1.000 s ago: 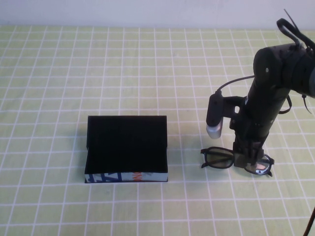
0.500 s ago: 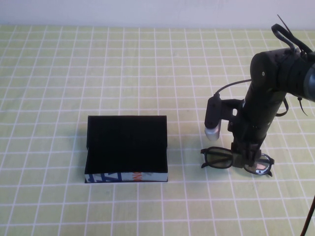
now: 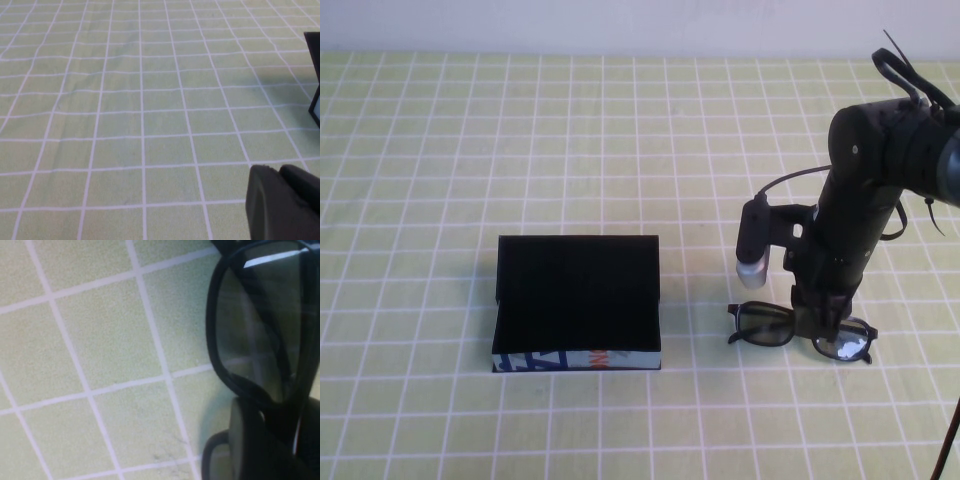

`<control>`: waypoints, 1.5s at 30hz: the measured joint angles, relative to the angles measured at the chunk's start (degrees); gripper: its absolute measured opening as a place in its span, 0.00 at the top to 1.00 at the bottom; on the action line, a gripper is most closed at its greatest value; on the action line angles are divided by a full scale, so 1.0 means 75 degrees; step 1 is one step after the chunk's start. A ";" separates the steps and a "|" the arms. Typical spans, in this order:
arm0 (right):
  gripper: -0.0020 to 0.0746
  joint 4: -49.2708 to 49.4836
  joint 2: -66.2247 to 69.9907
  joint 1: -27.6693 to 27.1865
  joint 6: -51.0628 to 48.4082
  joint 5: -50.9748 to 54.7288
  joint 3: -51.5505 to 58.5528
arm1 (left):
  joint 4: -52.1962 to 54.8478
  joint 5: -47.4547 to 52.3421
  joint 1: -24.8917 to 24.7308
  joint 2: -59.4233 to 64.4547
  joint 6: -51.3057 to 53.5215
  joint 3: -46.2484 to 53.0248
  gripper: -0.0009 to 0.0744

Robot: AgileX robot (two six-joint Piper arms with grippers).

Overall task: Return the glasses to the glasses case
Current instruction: Pick up the glasses from the table, then place the glasses in the glasses case

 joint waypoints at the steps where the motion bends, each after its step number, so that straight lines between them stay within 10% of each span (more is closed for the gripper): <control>1: 0.76 0.0000 0.0000 0.0000 0.0000 0.0000 0.0000 | 0.0000 0.0000 0.0000 0.0000 0.0000 0.0000 0.99; 19: 0.96 0.0033 -0.0205 0.0167 0.0000 0.0547 -0.0096 | 0.0000 0.0000 0.0000 0.0000 0.0000 0.0000 0.99; 45: 0.97 -0.0500 0.0973 0.3576 0.1313 0.0796 -0.3796 | 0.0000 0.0000 0.0000 0.0000 0.0000 0.0000 0.99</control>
